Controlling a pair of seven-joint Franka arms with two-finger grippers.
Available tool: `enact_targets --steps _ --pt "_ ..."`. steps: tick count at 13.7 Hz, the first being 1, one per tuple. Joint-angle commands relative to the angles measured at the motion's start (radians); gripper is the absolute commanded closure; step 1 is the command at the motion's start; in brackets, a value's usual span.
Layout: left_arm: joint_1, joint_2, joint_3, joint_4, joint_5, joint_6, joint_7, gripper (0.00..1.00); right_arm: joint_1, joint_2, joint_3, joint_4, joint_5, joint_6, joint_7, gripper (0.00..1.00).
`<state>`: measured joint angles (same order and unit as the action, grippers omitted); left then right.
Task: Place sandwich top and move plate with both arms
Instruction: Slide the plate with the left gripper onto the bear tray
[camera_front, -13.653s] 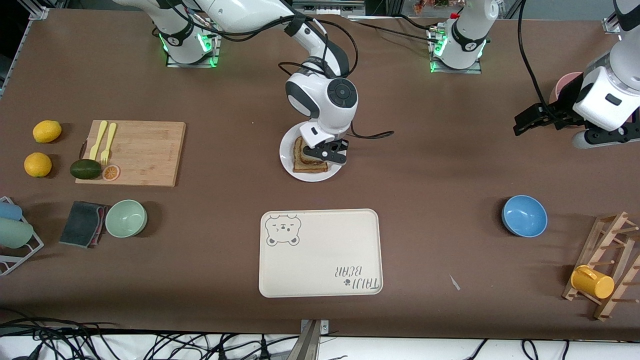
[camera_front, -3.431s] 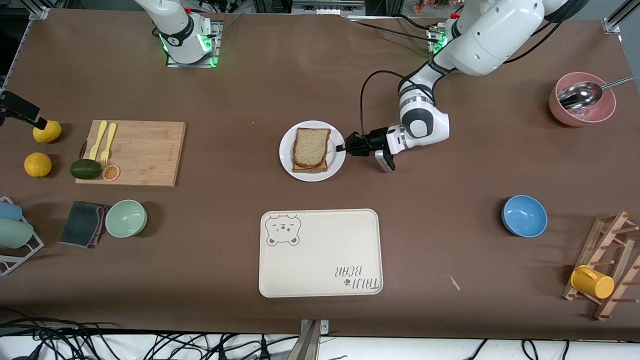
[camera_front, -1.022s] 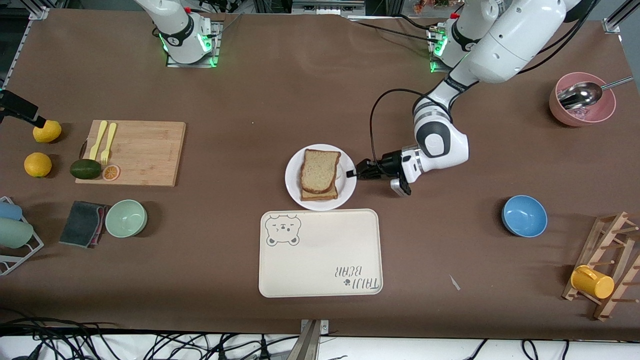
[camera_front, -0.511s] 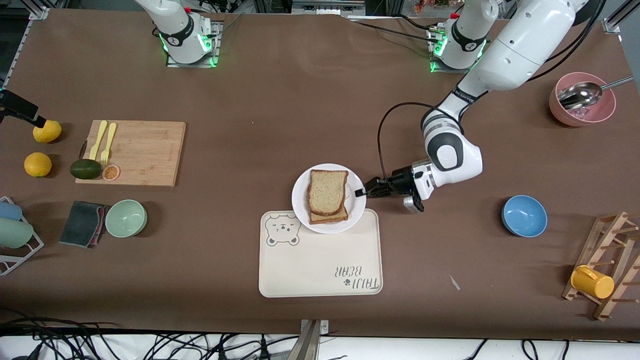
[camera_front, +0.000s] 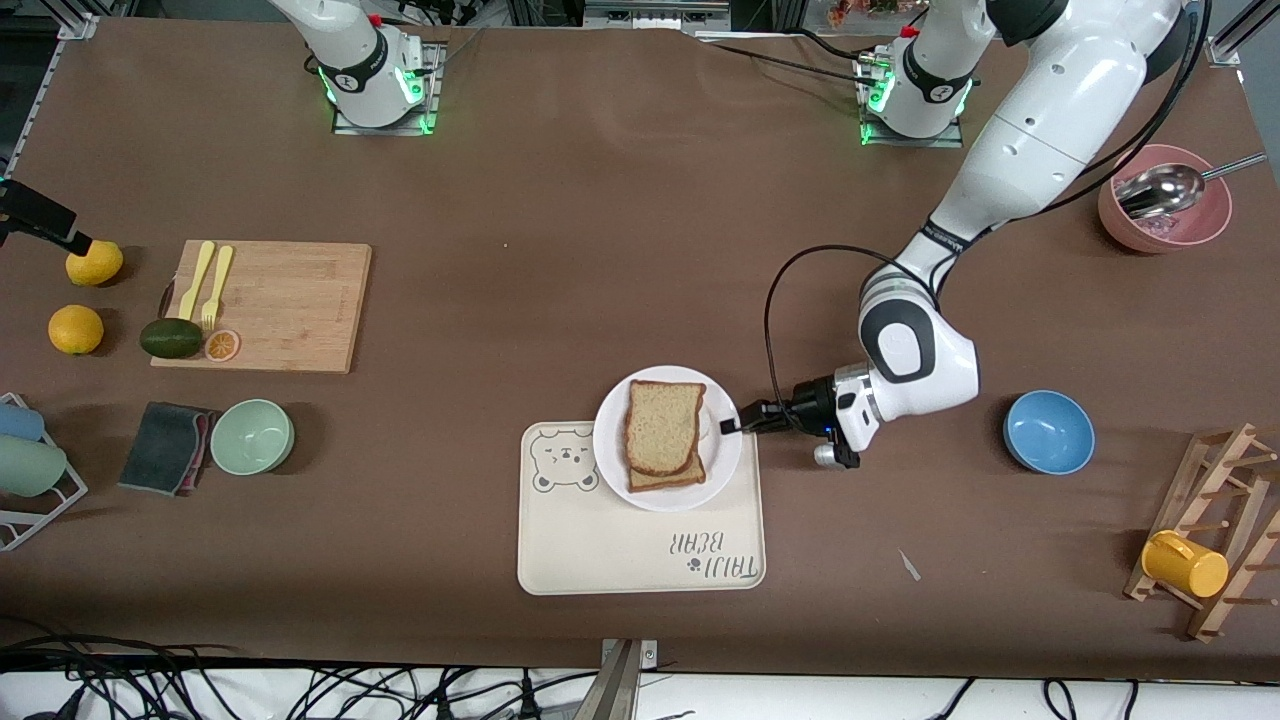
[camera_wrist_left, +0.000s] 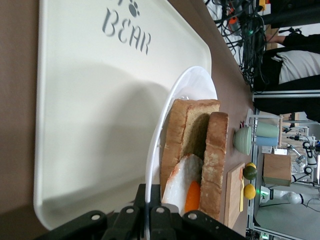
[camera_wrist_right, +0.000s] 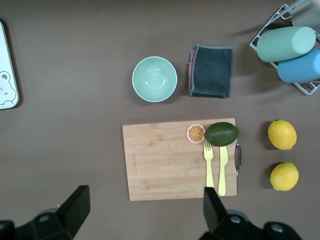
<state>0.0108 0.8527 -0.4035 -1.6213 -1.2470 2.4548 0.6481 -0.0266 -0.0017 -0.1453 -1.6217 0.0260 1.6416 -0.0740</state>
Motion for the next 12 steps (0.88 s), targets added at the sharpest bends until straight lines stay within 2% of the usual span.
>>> enact_targets --steps 1,4,7,12 --pt "-0.029 0.081 0.003 0.125 0.035 -0.014 -0.077 1.0 -0.007 -0.023 0.004 -0.01 0.005 -0.006 0.007 0.0" --pt "-0.057 0.135 0.014 0.207 0.032 -0.007 -0.122 1.0 -0.007 -0.021 0.004 -0.01 0.005 -0.002 0.007 0.0" --pt "-0.121 0.17 0.093 0.285 0.026 -0.007 -0.177 1.0 -0.007 -0.021 0.003 -0.01 0.005 -0.003 0.007 0.0" --pt "-0.127 0.207 0.1 0.354 0.021 -0.005 -0.208 1.0 -0.007 -0.021 0.003 -0.01 0.005 -0.008 0.007 0.0"
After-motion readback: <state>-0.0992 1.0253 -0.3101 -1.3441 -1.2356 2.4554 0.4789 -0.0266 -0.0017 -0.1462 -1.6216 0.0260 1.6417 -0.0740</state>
